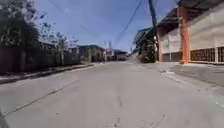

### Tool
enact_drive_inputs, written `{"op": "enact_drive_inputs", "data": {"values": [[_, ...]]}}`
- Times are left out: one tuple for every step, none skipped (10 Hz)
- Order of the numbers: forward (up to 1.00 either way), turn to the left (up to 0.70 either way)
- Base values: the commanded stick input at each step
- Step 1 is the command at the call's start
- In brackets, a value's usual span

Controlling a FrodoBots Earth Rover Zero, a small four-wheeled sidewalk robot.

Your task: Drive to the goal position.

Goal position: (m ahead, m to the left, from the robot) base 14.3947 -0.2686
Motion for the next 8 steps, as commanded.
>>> {"op": "enact_drive_inputs", "data": {"values": [[0.85,-0.16],[0.85,-0.14],[0.85,-0.09],[0.85,-0.22],[0.85,-0.34],[0.85,-0.34],[0.85,-0.34],[0.85,-0.16]]}}
